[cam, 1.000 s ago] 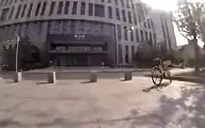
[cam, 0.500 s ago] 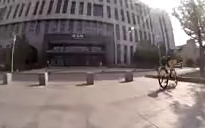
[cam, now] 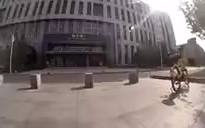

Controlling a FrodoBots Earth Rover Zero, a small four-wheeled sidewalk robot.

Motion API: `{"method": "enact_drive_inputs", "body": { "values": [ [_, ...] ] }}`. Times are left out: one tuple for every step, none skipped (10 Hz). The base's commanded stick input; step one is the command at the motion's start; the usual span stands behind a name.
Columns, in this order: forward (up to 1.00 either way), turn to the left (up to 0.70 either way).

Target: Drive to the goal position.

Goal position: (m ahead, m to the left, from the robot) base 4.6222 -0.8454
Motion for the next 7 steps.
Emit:
{"method": "enact_drive_inputs", "body": {
  "values": [
    [1.00,-0.37],
    [1.00,-0.37],
    [1.00,-0.10],
    [1.00,0.00],
    [1.00,0.00],
    [1.00,0.00],
    [1.00,0.00]
  ]
}}
